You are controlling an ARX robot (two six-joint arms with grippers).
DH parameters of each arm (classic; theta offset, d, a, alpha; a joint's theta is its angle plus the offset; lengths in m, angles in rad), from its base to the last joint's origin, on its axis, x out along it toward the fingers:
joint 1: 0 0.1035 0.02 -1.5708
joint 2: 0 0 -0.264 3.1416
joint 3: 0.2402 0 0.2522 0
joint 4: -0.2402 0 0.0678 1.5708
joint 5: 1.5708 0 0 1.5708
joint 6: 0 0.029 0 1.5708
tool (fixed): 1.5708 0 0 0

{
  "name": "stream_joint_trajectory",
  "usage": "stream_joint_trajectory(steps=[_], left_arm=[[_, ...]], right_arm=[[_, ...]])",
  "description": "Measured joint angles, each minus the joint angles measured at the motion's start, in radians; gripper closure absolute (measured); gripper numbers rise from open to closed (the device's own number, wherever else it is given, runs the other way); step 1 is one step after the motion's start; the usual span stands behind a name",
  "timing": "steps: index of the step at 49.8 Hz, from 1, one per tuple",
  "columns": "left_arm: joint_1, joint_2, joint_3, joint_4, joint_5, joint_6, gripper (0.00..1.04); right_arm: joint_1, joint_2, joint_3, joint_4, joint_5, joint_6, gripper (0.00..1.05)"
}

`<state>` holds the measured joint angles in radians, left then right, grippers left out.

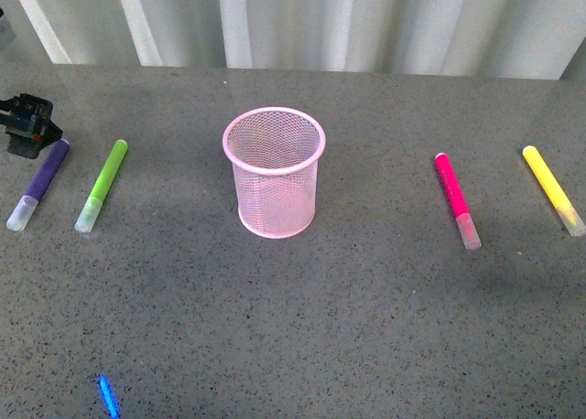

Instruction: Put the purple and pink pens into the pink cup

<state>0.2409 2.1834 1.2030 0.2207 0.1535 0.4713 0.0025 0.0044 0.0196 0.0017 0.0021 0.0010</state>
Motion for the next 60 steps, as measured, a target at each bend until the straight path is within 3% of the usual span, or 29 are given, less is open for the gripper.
stream_joint_trajectory(steps=[33,60], left_arm=[[-0.007,0.061,0.056,-0.112,0.008,-0.061,0.08],[-0.019,0.040,0.043,-0.180,0.081,-0.157,0.82]], right_arm=[[0.000,0.000,0.000,0.000,0.000,0.000,0.07],[0.000,0.000,0.000,0.000,0.000,0.000,0.07]])
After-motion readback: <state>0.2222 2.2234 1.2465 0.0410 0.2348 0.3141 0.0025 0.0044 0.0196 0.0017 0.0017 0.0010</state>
